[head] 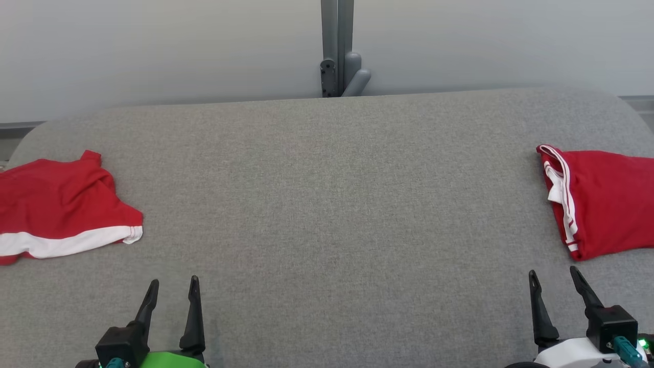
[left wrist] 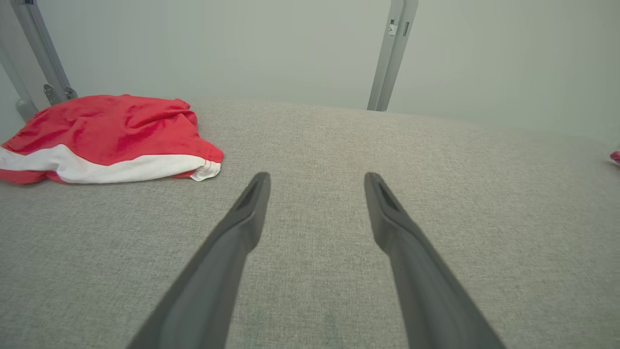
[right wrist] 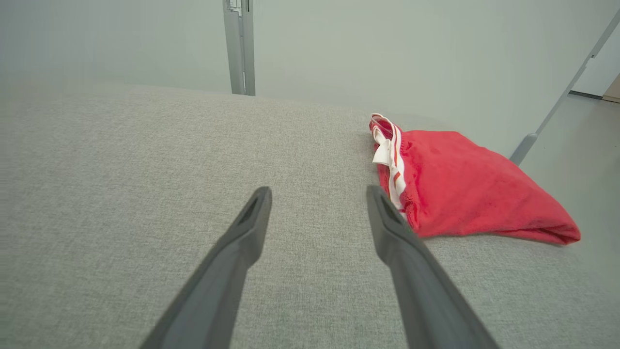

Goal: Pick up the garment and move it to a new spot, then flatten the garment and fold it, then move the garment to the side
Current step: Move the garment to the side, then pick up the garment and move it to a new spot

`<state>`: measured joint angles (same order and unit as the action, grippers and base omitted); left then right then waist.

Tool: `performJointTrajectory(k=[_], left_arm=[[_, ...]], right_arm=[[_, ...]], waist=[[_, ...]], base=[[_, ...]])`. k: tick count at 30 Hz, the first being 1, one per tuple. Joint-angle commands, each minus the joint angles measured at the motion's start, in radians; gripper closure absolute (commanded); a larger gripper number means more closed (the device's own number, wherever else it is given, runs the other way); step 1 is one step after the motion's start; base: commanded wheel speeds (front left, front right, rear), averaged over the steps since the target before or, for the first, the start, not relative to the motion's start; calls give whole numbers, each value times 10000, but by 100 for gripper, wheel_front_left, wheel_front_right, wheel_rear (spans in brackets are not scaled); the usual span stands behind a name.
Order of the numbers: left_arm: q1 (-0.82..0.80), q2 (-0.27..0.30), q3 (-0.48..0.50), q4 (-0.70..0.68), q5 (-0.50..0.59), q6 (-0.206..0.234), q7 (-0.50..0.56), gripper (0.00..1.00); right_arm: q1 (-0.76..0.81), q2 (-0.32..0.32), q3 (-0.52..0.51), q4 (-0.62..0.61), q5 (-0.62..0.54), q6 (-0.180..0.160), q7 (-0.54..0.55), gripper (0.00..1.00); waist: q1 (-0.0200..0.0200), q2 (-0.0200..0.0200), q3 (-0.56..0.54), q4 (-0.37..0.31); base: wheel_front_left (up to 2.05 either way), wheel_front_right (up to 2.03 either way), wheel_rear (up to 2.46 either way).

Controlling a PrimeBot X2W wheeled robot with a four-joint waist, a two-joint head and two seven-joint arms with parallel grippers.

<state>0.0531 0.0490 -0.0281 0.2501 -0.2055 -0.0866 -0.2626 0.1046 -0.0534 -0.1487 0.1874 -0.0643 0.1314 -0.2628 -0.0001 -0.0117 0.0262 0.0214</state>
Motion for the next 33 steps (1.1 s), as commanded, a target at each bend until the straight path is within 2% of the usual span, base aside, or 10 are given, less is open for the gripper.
performJointTrajectory(k=[1, 14, 19, 24, 33], left_arm=[[-73, 31, 80, -9, 0, -76, -26, 0], [-96, 31, -103, 135, -231, -350, -26, 0], [-36, 30, -14, 188, -335, -316, -28, 0], [86, 30, -30, 66, -505, -162, -26, 0], [352, 30, 408, -47, -568, 40, -26, 0]], right_arm=[[182, 9, 41, -194, 116, -17, -25, 0], [137, 16, 129, -316, 560, -15, -25, 0], [170, 20, 170, -414, 589, -15, -25, 0], [263, 19, 298, -559, 688, -15, -25, 0], [30, 23, 919, -508, 718, -15, -26, 0]], waist=[[1, 117, -185, 72], [1, 117, -232, -39], [1, 117, -283, 228], [1, 117, -355, 1165], [1, 117, -492, 3777]], base=[[0, 0, 0], [0, 0, 0], [0, 0, 0], [0, 0, 0], [0, 0, 0]])
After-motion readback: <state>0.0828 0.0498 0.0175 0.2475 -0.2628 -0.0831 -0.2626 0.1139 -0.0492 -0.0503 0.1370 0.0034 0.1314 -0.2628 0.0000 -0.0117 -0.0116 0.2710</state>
